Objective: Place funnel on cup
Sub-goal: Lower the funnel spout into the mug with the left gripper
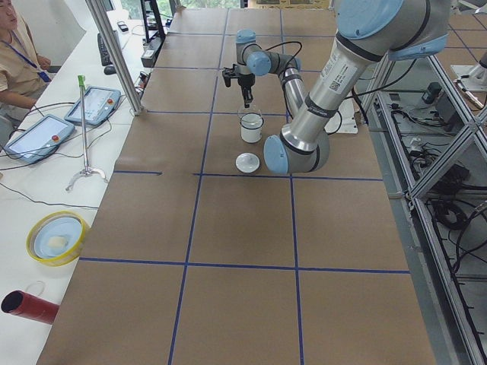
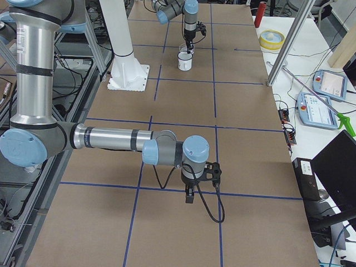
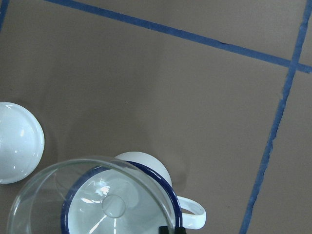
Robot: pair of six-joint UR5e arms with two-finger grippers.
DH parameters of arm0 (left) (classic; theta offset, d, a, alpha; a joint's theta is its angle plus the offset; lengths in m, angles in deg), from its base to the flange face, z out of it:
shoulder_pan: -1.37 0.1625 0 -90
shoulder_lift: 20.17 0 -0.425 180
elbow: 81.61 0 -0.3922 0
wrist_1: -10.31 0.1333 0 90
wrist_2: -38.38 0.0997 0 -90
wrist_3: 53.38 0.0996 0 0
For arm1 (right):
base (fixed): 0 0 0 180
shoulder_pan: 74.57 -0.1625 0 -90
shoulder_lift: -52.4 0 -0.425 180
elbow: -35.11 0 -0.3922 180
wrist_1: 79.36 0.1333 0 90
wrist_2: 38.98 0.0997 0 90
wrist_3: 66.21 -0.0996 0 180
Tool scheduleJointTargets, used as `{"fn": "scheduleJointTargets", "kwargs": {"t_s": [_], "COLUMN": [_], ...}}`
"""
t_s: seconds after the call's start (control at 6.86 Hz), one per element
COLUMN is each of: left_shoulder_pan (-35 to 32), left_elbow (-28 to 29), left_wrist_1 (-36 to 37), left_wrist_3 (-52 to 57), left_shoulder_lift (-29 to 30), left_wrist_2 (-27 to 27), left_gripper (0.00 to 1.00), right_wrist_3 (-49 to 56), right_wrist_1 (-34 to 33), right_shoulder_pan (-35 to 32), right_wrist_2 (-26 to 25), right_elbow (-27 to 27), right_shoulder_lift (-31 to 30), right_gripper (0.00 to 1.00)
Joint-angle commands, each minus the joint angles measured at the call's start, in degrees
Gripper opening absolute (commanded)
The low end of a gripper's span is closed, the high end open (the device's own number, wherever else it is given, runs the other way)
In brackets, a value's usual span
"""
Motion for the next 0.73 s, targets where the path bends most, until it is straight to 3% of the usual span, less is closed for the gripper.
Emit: {"fn": "scheduleJointTargets", "kwargs": {"t_s": [0.0, 0.29, 0.44, 0.58], "left_shoulder_pan": [0.3, 0.3, 0.3, 0.3], "left_elbow": [2.9, 3.3, 3.3, 3.2], "left_wrist_1": [-2.7, -3.0, -3.0, -3.1], "left_wrist_3": [0.1, 0.1, 0.4, 1.4], "left_shoulder_lift": [0.0, 0.1, 0.0, -0.2], "left_wrist_2": [0.0, 0.0, 0.0, 0.0], "left_gripper": [0.00, 0.00, 0.47, 0.99], "right_wrist_3": [0.0, 0.0, 0.0, 0.0], "right_wrist_1": [0.0, 0.0, 0.0, 0.0], "right_shoulder_pan": [0.0, 0.0, 0.0, 0.0], "right_wrist_2": [0.0, 0.0, 0.0, 0.0], "right_elbow": [0.0, 0.0, 0.0, 0.0], "right_shoulder_lift": [0.0, 0.0, 0.0, 0.0], "right_gripper": [1.00, 1.00, 1.00, 1.00]}}
